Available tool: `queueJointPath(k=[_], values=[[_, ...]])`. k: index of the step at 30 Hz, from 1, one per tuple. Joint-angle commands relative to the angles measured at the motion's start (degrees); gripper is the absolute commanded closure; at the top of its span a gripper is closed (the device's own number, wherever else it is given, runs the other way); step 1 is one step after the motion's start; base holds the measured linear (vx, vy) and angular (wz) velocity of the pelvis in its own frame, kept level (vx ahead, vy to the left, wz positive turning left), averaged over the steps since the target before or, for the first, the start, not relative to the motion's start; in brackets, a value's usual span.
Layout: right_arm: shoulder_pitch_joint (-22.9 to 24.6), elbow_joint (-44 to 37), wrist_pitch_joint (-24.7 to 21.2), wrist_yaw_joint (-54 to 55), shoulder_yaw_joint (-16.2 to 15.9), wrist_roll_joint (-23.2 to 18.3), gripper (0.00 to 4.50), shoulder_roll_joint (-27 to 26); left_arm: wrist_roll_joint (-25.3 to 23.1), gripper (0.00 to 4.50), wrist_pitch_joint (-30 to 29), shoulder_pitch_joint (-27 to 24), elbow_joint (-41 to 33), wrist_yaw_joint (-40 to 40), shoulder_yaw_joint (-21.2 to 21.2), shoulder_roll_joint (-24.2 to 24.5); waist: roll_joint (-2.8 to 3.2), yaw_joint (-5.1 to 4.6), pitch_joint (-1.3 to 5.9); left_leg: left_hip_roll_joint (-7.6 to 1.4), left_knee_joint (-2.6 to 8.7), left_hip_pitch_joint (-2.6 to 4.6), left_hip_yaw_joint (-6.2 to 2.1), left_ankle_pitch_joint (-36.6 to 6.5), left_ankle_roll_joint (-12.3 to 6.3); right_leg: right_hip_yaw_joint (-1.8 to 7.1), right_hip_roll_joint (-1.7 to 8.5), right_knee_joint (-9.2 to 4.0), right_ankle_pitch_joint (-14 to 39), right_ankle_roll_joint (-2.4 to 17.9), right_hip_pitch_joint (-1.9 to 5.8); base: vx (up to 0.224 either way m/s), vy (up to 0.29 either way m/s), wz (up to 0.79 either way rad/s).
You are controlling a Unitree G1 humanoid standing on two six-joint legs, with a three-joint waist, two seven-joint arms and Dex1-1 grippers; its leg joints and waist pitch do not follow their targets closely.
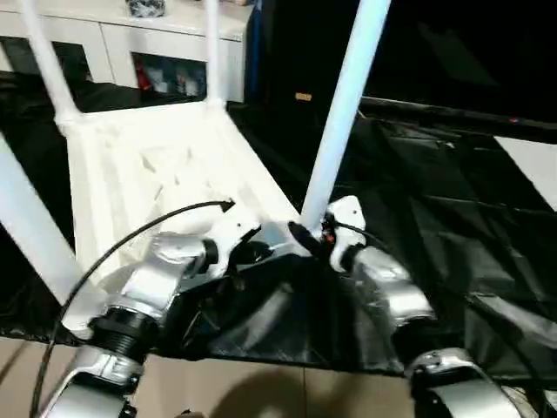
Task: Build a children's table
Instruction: Rotate leg to tighten
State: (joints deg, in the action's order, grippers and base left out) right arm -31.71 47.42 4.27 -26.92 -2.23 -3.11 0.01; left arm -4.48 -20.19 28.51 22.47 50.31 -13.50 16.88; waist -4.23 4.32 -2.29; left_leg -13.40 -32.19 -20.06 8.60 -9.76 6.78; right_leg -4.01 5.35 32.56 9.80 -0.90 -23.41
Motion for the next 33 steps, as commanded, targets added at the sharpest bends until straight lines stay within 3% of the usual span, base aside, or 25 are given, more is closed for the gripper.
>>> queueJointPath(k=[1,7,9,10,12,13,15,16,19,22,24,26,28,29,33], values=[[-0.4,-1.1,0.3,-5.7,-5.6,0.1,1.24,-7.5,-0.3,4.5,-0.9,0.8,1.0,-2.9,-5.2,-5.3,0.82,-0.53,2.1,0.85,4.56,1.25,0.17,-32.5,1.21,0.02,1.93,-5.94,36.0,3.4,0.92,0.0,0.0,0.0],[-0.1,-2.4,0.4,-8.5,-5.6,-0.6,0.71,-5.2,0.4,4.5,-0.9,0.8,0.0,0.2,-5.2,-3.6,0.83,-0.85,2.06,0.81,4.92,1.05,0.07,-32.6,0.71,0.27,2.11,-5.93,34.4,4.2,1.12,0.0,0.0,0.0],[-0.1,-2.9,0.4,-12.6,-5.8,-0.6,0.59,-2.0,1.0,4.5,-0.3,0.3,-0.9,4.1,-5.0,-1.4,0.94,-0.92,2.12,0.8,4.99,0.86,0.01,-32.3,0.53,0.52,2.18,-5.74,33.5,4.6,1.26,0.0,0.0,0.0],[-0.2,-3.0,0.3,-17.2,-6.1,-0.7,0.59,1.0,1.4,4.5,1.2,0.0,-1.2,7.9,-4.9,0.8,1.06,-0.75,2.36,0.67,5.09,0.46,-0.03,-31.0,0.15,0.82,2.23,-5.26,30.9,5.4,1.71,0.0,0.0,0.0],[-0.2,-3.1,0.4,-19.9,-6.3,-0.8,0.59,2.4,1.9,4.5,1.4,-0.2,-1.4,9.7,-4.9,1.9,0.93,-0.81,2.36,0.63,5.19,0.12,0.19,-29.3,-0.02,1.19,2.18,-4.79,28.0,6.6,1.76,0.0,0.0,0.0],[-0.2,-3.8,0.9,-25.9,-7.1,-1.2,0.59,5.4,2.6,4.5,2.2,-0.3,-1.7,13.2,-4.9,4.1,0.92,-0.5,2.49,0.62,4.98,0.14,0.55,-27.0,-0.34,1.58,2.07,-4.21,24.4,8.3,1.77,0.0,0.0,0.0],[-0.2,-3.9,0.9,-26.6,-7.2,-1.3,0.59,5.8,2.7,4.5,2.3,-0.3,-1.8,13.6,-4.9,4.4,0.8,-0.37,2.57,0.62,4.88,0.09,0.85,-25.1,-0.75,1.81,2.03,-3.87,22.2,9.3,1.81,0.055,-0.022,0.06],[-0.2,-4.3,1.2,-30.1,-7.7,-1.7,0.59,7.4,3.1,4.5,3.2,-0.3,-1.9,15.8,-5.0,5.7,0.7,-0.11,2.77,0.59,4.68,-0.04,1.04,-22.1,-1.15,1.96,2.04,-3.4,19.3,10.4,2.07,0.059,-0.027,0.06],[-0.4,-5.3,1.5,-40.5,-9.3,-2.2,0.59,11.4,4.3,4.5,4.8,-0.3,-2.2,22.5,-5.4,8.9,0.74,0.68,2.87,0.5,4.17,0.55,1.53,-20.6,-2.17,2.23,1.76,-2.93,16.8,11.9,1.68,0.072,-0.043,0.13],[-0.6,-5.3,1.6,-43.7,-9.8,-2.4,0.59,12.5,4.6,4.5,5.3,-0.2,-2.2,24.7,-5.6,10.0,0.85,1.44,3.27,0.37,3.69,0.18,1.97,-13.2,-2.83,2.39,1.6,-1.29,6.8,14.9,2.13,0.088,-0.047,0.12],[-1.1,-5.2,1.6,-46.6,-10.2,-2.7,0.59,13.3,4.9,4.5,5.6,0.2,-1.9,26.5,-5.7,11.0,0.5,1.8,3.53,0.55,3.27,-0.27,2.25,-8.1,-3.05,2.2,1.35,-0.32,0.3,15.8,2.82,0.037,-0.016,0.0],[-1.6,-5.0,1.5,-48.7,-10.6,-2.7,0.73,13.9,5.4,4.5,5.8,0.5,-1.8,28.1,-5.9,11.9,0.64,2.21,3.25,0.45,3.24,-0.2,2.38,-8.7,-2.71,2.1,1.31,-0.16,1.3,15.7,2.81,0.0,0.0,0.0],[-2.1,-4.5,1.7,-50.6,-10.9,-2.6,0.83,14.4,5.8,4.5,6.0,0.9,-1.2,29.5,-6.0,12.7,0.67,2.36,3.5,0.42,3.11,0.07,2.43,-8.6,-2.48,2.11,1.36,0.02,1.1,15.9,2.88,0.0,0.0,0.0],[-2.4,-4.3,1.7,-51.5,-11.1,-2.7,1.0,14.6,6.0,4.5,6.5,1.2,-0.6,30.2,-6.0,13.0,0.47,2.38,3.37,0.44,3.15,0.03,2.48,-8.6,-2.53,2.07,1.3,-0.04,1.3,15.9,2.88,0.0,0.0,0.0],[-2.8,-4.1,1.6,-53.0,-11.0,-3.1,1.22,14.6,5.9,4.5,7.0,1.6,0.2,31.7,-6.1,13.5,0.5,2.6,3.19,0.26,3.34,0.11,2.46,-11.3,-1.71,2.11,1.53,-0.38,5.5,15.0,2.79,0.0,0.0,0.0]])
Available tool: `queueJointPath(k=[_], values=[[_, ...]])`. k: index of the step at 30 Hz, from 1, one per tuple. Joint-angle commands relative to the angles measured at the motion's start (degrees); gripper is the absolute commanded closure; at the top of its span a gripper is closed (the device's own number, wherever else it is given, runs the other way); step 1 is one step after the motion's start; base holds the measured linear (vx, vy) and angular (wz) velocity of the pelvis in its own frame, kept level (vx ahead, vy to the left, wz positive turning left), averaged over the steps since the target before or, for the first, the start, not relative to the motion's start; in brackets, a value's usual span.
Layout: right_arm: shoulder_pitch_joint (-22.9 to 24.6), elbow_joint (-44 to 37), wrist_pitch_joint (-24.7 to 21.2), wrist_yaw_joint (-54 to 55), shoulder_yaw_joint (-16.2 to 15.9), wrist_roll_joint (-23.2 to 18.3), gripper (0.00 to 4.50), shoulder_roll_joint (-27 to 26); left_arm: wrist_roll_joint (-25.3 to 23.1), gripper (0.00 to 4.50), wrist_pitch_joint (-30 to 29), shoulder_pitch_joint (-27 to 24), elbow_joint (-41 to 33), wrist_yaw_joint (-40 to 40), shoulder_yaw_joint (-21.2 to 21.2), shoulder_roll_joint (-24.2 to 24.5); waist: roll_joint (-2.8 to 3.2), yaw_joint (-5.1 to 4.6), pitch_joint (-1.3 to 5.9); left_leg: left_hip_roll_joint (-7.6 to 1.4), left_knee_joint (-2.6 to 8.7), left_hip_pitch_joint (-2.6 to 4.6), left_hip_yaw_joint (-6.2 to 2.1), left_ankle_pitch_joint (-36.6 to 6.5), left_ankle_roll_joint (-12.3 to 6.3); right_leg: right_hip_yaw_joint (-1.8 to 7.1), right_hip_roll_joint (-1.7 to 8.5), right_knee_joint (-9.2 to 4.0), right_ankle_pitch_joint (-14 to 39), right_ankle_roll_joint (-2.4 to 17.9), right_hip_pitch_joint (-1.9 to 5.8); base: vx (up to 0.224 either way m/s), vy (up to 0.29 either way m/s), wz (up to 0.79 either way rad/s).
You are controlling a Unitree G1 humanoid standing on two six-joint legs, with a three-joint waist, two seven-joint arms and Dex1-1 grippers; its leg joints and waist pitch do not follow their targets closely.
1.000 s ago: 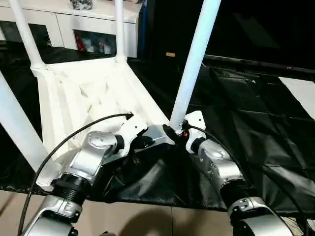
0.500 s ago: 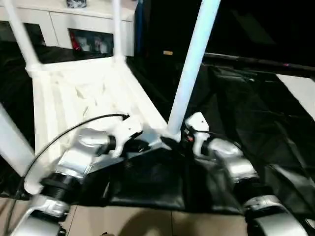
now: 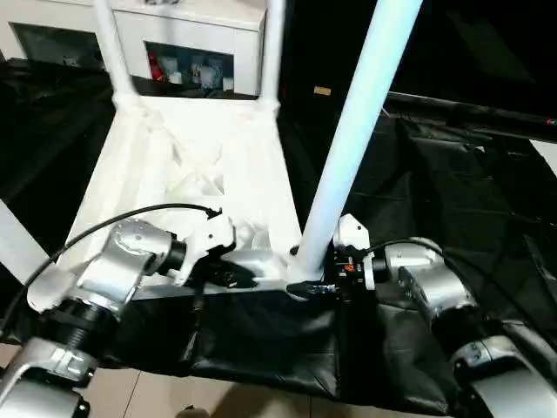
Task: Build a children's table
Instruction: Rotate leg to tighten
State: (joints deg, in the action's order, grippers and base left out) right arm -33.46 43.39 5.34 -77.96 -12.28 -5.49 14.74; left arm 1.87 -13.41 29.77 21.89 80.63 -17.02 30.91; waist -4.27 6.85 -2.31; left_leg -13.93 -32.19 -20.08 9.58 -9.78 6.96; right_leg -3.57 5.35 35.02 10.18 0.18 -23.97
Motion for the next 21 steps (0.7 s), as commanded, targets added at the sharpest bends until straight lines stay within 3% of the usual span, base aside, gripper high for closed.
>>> queueJointPath(k=[1,6,10,11,12,16,17,20,21], values=[[-1.2,0.1,0.6,-2.3,-0.9,-0.7,1.41,-0.1,-0.4,4.5,0.4,0.5,1.1,1.8,-2.6,-0.4,0.63,0.12,3.09,0.75,3.45,0.2,1.46,-12.4,-1.54,1.68,1.57,-3.01,7.0,13.5,3.2,0.0,0.0,0.0],[-1.5,0.6,0.4,-2.8,-0.6,-1.2,1.7,-0.6,-0.4,4.5,0.9,1.1,2.3,1.5,-2.3,-0.4,0.7,0.11,3.1,0.72,3.54,0.2,1.32,-14.1,-0.59,1.78,1.67,-3.18,9.8,12.6,3.12,0.0,0.0,0.0],[-1.0,1.2,-0.2,1.9,1.1,-1.5,1.78,-2.4,-1.2,4.5,0.7,1.7,4.3,-6.0,0.1,-3.1,0.65,0.07,3.11,0.83,3.48,0.33,1.37,-14.0,-0.42,1.86,1.65,-3.28,9.8,12.6,2.99,0.0,0.0,0.0],[-0.7,2.6,1.0,9.6,2.5,-0.4,1.78,-4.5,-1.2,4.5,-0.5,1.8,4.5,-10.9,1.7,-4.9,0.64,0.0,3.01,0.82,3.56,0.22,1.31,-14.4,-0.09,1.9,1.76,-3.4,11.1,12.3,2.99,0.0,0.0,0.0],[-0.7,2.8,1.1,10.7,2.7,-0.2,1.78,-4.8,-1.3,4.5,-0.7,1.8,4.5,-11.7,1.9,-5.2,0.56,-0.14,2.91,0.87,3.66,0.15,1.28,-14.9,0.23,1.91,1.77,-3.53,12.3,11.9,2.97,0.0,0.0,0.0],[0.3,4.7,1.6,24.7,4.1,2.2,1.8,-8.9,-2.8,4.5,-4.6,0.8,2.2,-22.0,3.9,-9.1,0.4,-0.94,2.76,1.0,4.05,-0.06,0.76,-17.9,1.65,1.65,1.99,-4.61,22.9,7.5,2.85,0.0,0.0,0.0],[0.3,4.7,1.6,24.9,4.2,2.2,1.81,-9.1,-2.9,4.5,-4.7,0.8,2.1,-22.2,3.9,-9.2,0.41,-1.06,2.83,0.9,4.02,0.02,0.77,-17.8,1.76,1.72,2.03,-4.56,22.8,7.5,2.77,0.0,0.0,0.0],[0.7,6.0,2.1,42.0,4.6,5.8,1.83,-15.0,-4.7,4.5,-10.8,-2.4,-4.3,-31.1,3.9,-15.1,0.33,-1.69,2.7,0.86,4.13,-0.1,0.73,-17.8,1.84,1.73,2.0,-4.71,22.6,7.4,2.63,0.0,0.0,0.0],[0.7,6.0,2.1,42.0,4.6,5.8,1.83,-15.0,-4.7,4.5,-10.8,-2.4,-4.3,-31.1,3.9,-15.1,0.43,-1.82,2.71,0.97,4.11,-0.25,0.71,-17.6,1.92,1.66,1.91,-4.77,23.2,7.0,2.6,0.0,0.0,0.0]])
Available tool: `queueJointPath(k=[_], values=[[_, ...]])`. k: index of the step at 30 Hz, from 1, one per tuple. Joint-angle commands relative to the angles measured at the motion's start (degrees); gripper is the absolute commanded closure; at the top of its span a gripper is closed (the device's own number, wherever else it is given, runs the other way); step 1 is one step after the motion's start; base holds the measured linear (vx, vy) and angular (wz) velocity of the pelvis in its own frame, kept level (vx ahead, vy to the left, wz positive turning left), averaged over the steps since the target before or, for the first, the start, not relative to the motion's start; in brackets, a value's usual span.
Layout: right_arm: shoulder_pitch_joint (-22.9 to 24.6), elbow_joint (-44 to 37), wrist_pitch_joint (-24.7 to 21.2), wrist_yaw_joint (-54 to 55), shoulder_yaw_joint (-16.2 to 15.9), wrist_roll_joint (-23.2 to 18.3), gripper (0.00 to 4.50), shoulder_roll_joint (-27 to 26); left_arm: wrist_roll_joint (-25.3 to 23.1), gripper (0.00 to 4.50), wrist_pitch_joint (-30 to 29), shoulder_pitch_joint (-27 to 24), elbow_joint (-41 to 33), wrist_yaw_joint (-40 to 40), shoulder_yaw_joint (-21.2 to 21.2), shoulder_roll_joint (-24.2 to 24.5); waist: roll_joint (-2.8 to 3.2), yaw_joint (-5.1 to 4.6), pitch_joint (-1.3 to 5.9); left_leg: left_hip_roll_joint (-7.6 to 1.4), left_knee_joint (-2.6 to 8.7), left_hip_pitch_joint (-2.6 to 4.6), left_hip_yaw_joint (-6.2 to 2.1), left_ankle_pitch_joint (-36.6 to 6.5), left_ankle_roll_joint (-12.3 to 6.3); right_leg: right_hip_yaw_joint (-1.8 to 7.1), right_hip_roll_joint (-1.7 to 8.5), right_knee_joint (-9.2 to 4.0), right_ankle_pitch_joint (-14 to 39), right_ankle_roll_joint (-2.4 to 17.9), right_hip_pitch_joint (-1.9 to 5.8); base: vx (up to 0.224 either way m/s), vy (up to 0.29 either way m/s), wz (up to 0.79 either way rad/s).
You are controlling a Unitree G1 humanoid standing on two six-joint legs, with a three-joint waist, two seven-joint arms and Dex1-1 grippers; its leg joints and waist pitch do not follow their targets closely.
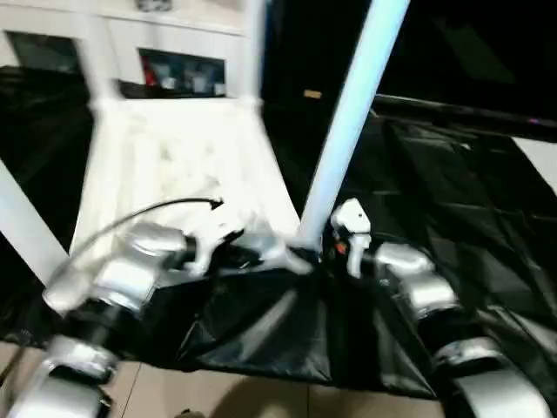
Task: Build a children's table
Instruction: Rotate leg to tighten
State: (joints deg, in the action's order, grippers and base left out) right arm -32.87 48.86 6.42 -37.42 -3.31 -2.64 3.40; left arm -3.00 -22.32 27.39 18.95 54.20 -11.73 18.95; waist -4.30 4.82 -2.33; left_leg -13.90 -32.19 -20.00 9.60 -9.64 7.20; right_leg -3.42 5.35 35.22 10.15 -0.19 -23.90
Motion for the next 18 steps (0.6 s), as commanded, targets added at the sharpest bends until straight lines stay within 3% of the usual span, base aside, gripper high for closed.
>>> queueJointPath(k=[1,3,5,6,9,11,15,18], values=[[-0.1,1.1,1.0,4.2,-4.3,3.6,1.83,-4.5,-0.1,4.5,-2.6,-0.4,-2.0,-5.8,-1.6,-4.1,0.47,0.17,2.84,1.0,4.05,-0.24,0.73,-18.1,1.32,1.49,1.79,-5.02,23.2,6.9,2.43,0.0,0.0,0.0],[-0.6,2.0,0.7,6.7,-3.9,3.7,1.83,-5.7,-0.5,4.5,-3.2,-0.7,-2.4,-7.4,-1.9,-5.3,0.27,0.21,2.89,1.08,3.94,-0.13,0.83,-18.3,0.92,1.49,1.61,-5.12,22.4,6.8,2.32,0.0,0.0,0.0],[-1.2,2.6,1.1,8.9,-3.4,3.5,1.83,-7.8,-1.1,4.5,-3.4,-1.3,-2.6,-9.3,-3.0,-7.3,0.48,0.25,2.91,1.03,3.95,-0.09,0.89,-18.2,0.72,1.55,1.48,-4.95,20.3,7.1,2.23,0.0,0.0,0.0],[-1.4,2.7,1.3,9.2,-3.2,3.0,1.27,-8.6,-1.1,4.5,-3.2,-1.4,-2.3,-9.9,-3.4,-7.9,0.48,0.22,2.9,1.03,3.93,-0.06,0.93,-18.2,0.63,1.59,1.46,-4.93,19.8,7.1,2.17,0.0,0.0,0.0],[-1.8,2.4,0.8,9.0,-2.7,2.3,1.14,-8.9,-1.3,4.5,-2.9,-1.2,-2.1,-9.6,-3.8,-7.9,0.58,0.28,2.96,1.08,3.98,-0.27,0.93,-17.7,0.26,1.6,1.32,-4.72,17.5,7.3,2.36,0.0,0.0,0.0],[-2.0,1.9,0.7,9.4,-2.6,2.6,0.77,-8.1,-1.5,4.5,-2.8,-1.4,-2.6,-8.3,-3.9,-7.1,0.62,0.24,2.91,1.11,4.02,-0.29,0.93,-18.1,0.3,1.58,1.34,-4.78,17.7,7.3,2.4,0.0,0.0,0.0],[-2.6,1.4,0.4,5.2,-2.8,2.0,0.77,-5.6,-1.0,4.5,-1.7,-1.6,-2.5,-4.6,-4.6,-5.0,0.6,0.07,2.89,1.11,4.1,-0.46,0.84,-18.7,0.2,1.59,1.41,-4.87,18.6,7.0,2.51,0.0,0.0,0.0],[-2.8,0.8,-0.4,0.8,-2.6,1.0,0.77,-3.9,-0.7,4.5,-1.7,-1.5,-2.4,-2.4,-4.7,-3.6,0.53,0.09,2.99,1.07,3.98,-0.48,0.93,-17.2,-0.19,1.65,1.39,-4.64,16.2,7.8,2.65,0.0,0.0,0.0]])
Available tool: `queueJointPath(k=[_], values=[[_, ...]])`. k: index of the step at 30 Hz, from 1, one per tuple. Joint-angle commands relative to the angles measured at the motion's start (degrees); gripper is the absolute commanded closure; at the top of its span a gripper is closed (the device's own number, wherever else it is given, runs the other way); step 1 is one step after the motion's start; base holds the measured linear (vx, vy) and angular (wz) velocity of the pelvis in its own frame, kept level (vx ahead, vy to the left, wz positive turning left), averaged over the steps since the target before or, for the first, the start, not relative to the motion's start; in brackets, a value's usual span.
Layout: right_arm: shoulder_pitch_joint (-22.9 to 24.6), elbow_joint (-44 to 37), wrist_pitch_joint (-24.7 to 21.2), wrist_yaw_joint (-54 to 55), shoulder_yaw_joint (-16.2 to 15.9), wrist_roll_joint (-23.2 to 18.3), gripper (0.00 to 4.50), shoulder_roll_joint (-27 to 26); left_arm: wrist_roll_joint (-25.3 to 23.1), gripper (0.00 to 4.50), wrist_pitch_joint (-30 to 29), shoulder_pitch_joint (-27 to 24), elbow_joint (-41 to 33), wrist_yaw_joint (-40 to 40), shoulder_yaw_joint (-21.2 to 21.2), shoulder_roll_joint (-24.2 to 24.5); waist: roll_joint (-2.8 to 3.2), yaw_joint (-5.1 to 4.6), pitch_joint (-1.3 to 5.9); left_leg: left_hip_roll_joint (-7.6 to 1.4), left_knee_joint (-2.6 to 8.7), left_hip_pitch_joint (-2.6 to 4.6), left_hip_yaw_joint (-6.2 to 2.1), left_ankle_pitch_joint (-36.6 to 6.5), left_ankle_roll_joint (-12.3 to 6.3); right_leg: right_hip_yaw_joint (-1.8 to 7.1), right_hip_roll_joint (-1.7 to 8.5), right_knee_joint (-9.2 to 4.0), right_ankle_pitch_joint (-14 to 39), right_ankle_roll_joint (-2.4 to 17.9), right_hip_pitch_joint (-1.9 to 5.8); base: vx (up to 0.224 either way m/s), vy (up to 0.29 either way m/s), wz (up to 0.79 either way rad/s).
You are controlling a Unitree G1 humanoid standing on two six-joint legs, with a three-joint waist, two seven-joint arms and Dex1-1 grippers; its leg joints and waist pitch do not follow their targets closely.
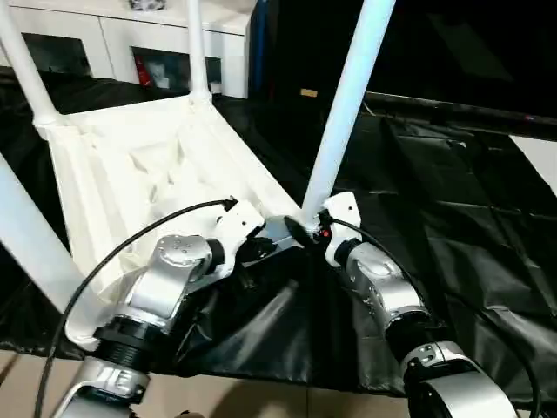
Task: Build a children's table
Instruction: Rotate leg to tighten
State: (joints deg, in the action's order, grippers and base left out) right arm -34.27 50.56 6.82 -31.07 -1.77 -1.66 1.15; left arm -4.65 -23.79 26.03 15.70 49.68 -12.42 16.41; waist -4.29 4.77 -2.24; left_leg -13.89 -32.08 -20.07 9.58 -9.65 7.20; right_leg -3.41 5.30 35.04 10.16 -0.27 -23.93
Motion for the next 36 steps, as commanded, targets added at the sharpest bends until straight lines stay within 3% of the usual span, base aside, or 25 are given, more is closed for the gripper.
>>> queueJointPath(k=[1,7,14,20,26,28,32,36], values=[[-1.4,-1.7,-1.1,-10.9,-4.6,-0.7,0.77,0.4,1.5,4.5,0.5,0.2,1.4,4.6,-4.0,0.5,0.38,0.15,3.01,1.09,3.76,-0.47,0.98,-16.3,-0.46,1.63,1.44,-4.27,14.9,8.4,2.83,0.0,0.0,0.0],[-0.6,-4.6,-1.5,-28.3,-7.0,-2.9,0.77,6.4,3.4,4.5,3.9,1.4,3.8,13.3,-3.9,4.9,0.41,0.52,3.28,1.15,3.22,-0.24,1.33,-11.2,-2.7,1.63,1.25,-3.38,6.2,12.1,3.19,0.0,0.0,0.0],[-1.4,-5.7,-3.0,-43.7,-8.9,-4.3,0.77,11.8,6.5,4.5,7.6,1.8,5.0,23.6,-5.0,8.0,0.83,1.29,3.15,0.76,3.24,0.3,1.4,-13.3,-2.89,1.58,1.35,-3.2,6.2,14.3,3.06,0.0,0.0,0.0],[-1.6,-6.3,-3.1,-49.3,-10.6,-3.8,1.0,13.7,6.4,4.5,9.5,3.1,7.0,26.8,-5.8,9.0,0.57,1.95,3.02,0.7,3.37,0.18,1.34,-15.0,-1.56,1.65,1.59,-3.46,10.7,13.0,3.06,0.0,0.0,0.0],[-1.3,-6.9,-3.2,-52.2,-11.9,-3.1,1.52,14.5,5.9,4.5,11.4,4.4,9.2,28.5,-6.0,9.9,0.46,2.54,3.15,0.72,3.2,0.05,1.39,-13.3,-1.7,1.68,1.6,-3.22,9.6,12.8,3.12,0.0,0.0,0.0],[-1.0,-7.1,-3.2,-52.1,-11.9,-3.3,1.78,14.2,5.5,4.5,11.9,4.6,9.9,28.5,-5.9,10.4,0.5,2.59,3.14,0.75,3.23,0.04,1.38,-13.1,-1.61,1.64,1.51,-3.16,9.3,12.8,3.08,0.0,0.0,0.0],[-0.2,-7.6,-3.5,-51.5,-11.8,-3.6,1.86,13.7,5.5,4.5,11.8,4.5,10.0,27.3,-5.3,10.1,0.48,2.58,3.16,0.75,3.25,0.04,1.36,-13.7,-1.16,1.69,1.61,-3.26,10.3,12.7,3.13,0.0,0.0,0.0],[1.6,-8.1,-4.4,-46.2,-9.3,-5.5,1.89,10.9,5.7,4.5,10.9,4.4,10.6,21.8,-3.7,7.6,0.49,2.8,3.05,0.71,3.33,0.06,1.36,-13.9,-1.07,1.74,1.64,-3.42,11.2,12.2,3.03,0.0,0.0,0.0]])
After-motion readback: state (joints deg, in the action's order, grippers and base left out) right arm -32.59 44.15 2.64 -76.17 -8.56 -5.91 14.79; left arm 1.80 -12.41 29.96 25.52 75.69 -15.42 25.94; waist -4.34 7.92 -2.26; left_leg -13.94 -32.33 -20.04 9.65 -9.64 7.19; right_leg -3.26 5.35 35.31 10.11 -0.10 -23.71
